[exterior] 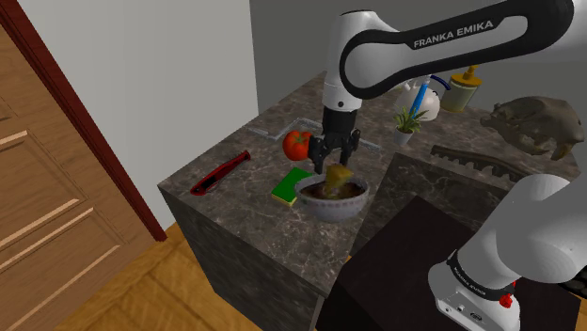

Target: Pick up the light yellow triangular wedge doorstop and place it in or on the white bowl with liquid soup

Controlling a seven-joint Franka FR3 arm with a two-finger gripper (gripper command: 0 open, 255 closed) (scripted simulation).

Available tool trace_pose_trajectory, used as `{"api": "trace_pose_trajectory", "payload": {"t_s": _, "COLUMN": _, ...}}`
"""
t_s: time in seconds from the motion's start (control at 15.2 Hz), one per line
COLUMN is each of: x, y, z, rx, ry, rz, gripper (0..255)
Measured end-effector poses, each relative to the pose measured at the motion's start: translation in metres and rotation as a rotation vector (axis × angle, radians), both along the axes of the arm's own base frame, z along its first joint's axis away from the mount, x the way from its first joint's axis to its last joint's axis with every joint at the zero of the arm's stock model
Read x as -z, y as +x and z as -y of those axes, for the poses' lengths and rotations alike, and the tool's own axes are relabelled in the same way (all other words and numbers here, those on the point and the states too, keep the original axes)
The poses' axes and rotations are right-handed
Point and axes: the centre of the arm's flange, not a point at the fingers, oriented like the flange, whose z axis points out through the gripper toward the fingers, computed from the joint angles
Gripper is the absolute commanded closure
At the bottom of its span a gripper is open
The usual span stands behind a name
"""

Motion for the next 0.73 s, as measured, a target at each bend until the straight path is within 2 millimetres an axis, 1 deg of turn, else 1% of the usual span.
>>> {"api": "trace_pose_trajectory", "payload": {"t_s": 0.26, "x": 0.0, "y": 0.0, "z": 0.0, "rx": 0.0, "ry": 0.0, "rz": 0.0, "gripper": 0}}
{"api": "trace_pose_trajectory", "payload": {"t_s": 0.33, "x": -0.004, "y": 0.001, "z": 0.002, "rx": 0.0, "ry": 0.0, "rz": 0.0, "gripper": 0}}
{"api": "trace_pose_trajectory", "payload": {"t_s": 0.4, "x": -0.014, "y": 0.003, "z": 0.003, "rx": 0.0, "ry": 0.0, "rz": 0.001, "gripper": 0}}
{"api": "trace_pose_trajectory", "payload": {"t_s": 0.53, "x": -0.038, "y": 0.007, "z": 0.008, "rx": 0.0, "ry": 0.001, "rz": 0.002, "gripper": 0}}
{"api": "trace_pose_trajectory", "payload": {"t_s": 0.73, "x": -0.048, "y": 0.007, "z": 0.008, "rx": 0.0, "ry": 0.0, "rz": 0.001, "gripper": 0}}
